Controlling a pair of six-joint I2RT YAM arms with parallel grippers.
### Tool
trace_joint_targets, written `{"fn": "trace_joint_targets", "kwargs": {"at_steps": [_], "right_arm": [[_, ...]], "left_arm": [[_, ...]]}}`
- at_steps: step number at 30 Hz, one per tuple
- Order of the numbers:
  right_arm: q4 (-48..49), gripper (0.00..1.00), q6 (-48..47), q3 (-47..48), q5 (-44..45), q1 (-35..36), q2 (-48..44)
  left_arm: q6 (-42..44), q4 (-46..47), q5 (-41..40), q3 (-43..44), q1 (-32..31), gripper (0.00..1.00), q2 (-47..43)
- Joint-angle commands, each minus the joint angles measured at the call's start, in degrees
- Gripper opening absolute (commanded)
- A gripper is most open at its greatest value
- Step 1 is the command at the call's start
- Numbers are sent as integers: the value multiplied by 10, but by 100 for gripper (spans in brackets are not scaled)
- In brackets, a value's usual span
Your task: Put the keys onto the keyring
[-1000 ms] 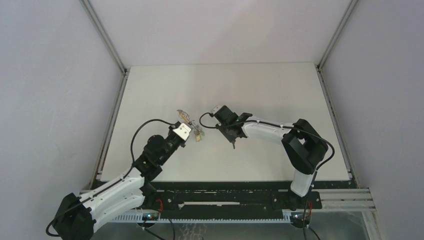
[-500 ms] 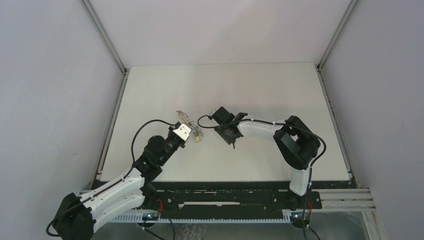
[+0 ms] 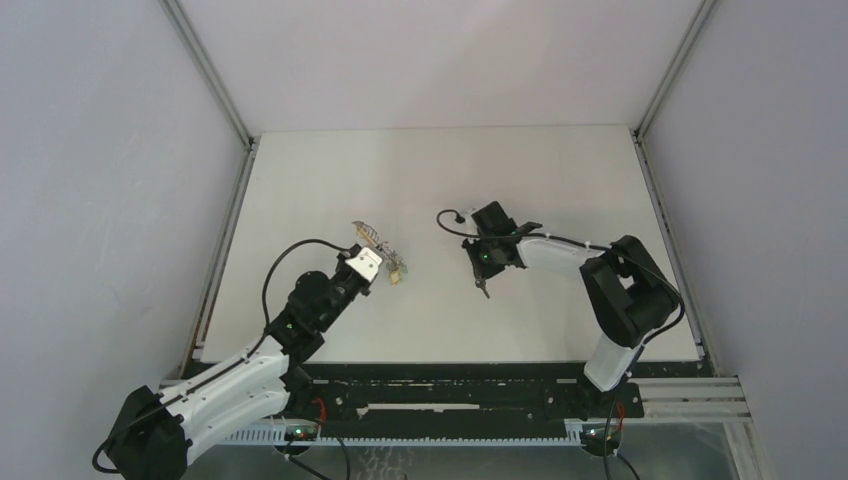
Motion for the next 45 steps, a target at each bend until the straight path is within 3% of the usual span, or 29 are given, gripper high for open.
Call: {"fn": "trace_joint_targets", "kwargs": {"at_steps": [1, 5, 10, 14, 32, 45], "right_arm": [[61, 5, 39, -48, -134, -41, -50], [83, 0, 53, -75, -178, -70, -79], [72, 0, 47, -77, -169, -76, -76], [67, 9, 48, -75, -167, -72, -74], [-24, 30, 23, -12, -42, -12, -69], [-148, 26, 11, 85, 59, 40, -3]], "left_arm": [[-9, 50, 4, -6, 2, 0, -13], [-10, 50, 8, -5, 2, 0, -11], [-10, 49, 10, -4, 2, 0, -7], [-10, 50, 10, -4, 2, 0, -6], [-12, 50, 14, -2, 2, 0, -1], [-11, 49, 11, -3, 2, 0, -5]]}}
